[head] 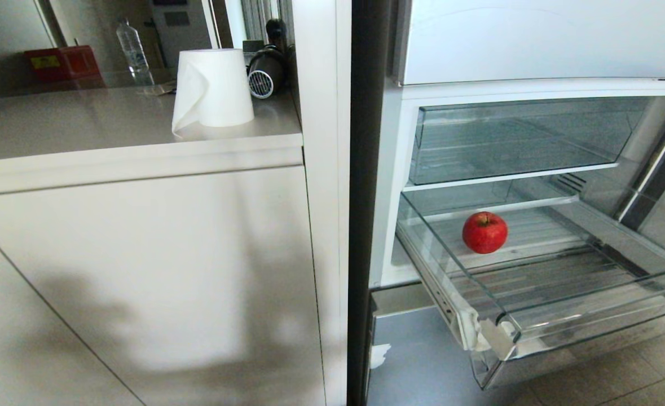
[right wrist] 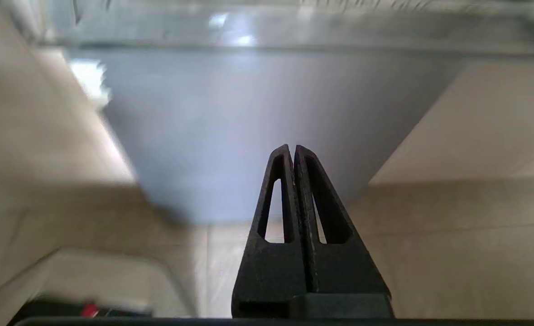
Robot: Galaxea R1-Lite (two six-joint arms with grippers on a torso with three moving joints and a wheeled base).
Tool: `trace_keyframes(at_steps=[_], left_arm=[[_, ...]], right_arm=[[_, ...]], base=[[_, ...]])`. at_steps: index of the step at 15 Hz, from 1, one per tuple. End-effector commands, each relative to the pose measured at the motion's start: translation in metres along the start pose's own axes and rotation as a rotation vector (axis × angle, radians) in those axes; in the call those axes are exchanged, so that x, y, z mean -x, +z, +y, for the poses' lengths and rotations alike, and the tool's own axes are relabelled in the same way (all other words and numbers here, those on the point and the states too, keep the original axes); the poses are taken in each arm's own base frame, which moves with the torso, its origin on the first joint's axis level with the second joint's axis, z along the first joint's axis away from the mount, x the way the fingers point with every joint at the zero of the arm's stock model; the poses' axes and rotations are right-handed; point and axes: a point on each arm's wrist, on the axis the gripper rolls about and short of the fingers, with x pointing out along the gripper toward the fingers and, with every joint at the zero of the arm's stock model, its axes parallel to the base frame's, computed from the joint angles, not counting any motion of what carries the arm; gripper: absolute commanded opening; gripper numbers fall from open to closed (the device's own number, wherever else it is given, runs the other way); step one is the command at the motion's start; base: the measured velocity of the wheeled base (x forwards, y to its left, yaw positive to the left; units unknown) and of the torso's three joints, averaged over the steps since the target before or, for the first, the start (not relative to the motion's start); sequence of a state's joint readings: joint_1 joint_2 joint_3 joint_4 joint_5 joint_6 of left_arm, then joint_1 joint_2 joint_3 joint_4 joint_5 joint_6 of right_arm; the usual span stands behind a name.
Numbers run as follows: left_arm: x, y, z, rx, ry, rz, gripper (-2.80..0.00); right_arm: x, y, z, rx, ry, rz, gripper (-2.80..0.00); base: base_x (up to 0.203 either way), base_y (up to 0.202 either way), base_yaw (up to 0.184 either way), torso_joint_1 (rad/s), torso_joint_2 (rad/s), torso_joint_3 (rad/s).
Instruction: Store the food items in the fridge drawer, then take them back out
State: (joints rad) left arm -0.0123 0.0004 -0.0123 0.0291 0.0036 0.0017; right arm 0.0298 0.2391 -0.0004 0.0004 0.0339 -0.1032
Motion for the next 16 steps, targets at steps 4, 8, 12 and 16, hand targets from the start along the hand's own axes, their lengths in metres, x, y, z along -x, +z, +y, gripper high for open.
trace_keyframes(at_steps=[4, 8, 12, 16], left_arm=[[0.0000, 0.0000, 0.0000, 0.002, 0.001, 0.000, -2.80], [0.0000, 0.0000, 0.0000, 0.002, 0.001, 0.000, -2.80], [0.0000, 0.0000, 0.0000, 0.002, 0.001, 0.000, -2.80], [0.0000, 0.0000, 0.0000, 0.002, 0.001, 0.000, -2.80]], right_arm=[[0.0175, -0.0085, 0.0024, 0.027, -0.042, -0.239, -2.80], [0.0168, -0.0084, 0.0019, 0.017, -0.055, -0.227, -2.80], [0.0168, -0.0085, 0.0020, 0.022, -0.054, -0.227, -2.80], [0.0168, -0.0085, 0.0020, 0.024, -0.053, -0.227, -2.80]], base=[[0.000, 0.000, 0.000, 0.000, 0.00, 0.000], [0.000, 0.000, 0.000, 0.000, 0.00, 0.000], [0.000, 0.000, 0.000, 0.000, 0.00, 0.000], [0.000, 0.005, -0.153, 0.004, 0.00, 0.002]])
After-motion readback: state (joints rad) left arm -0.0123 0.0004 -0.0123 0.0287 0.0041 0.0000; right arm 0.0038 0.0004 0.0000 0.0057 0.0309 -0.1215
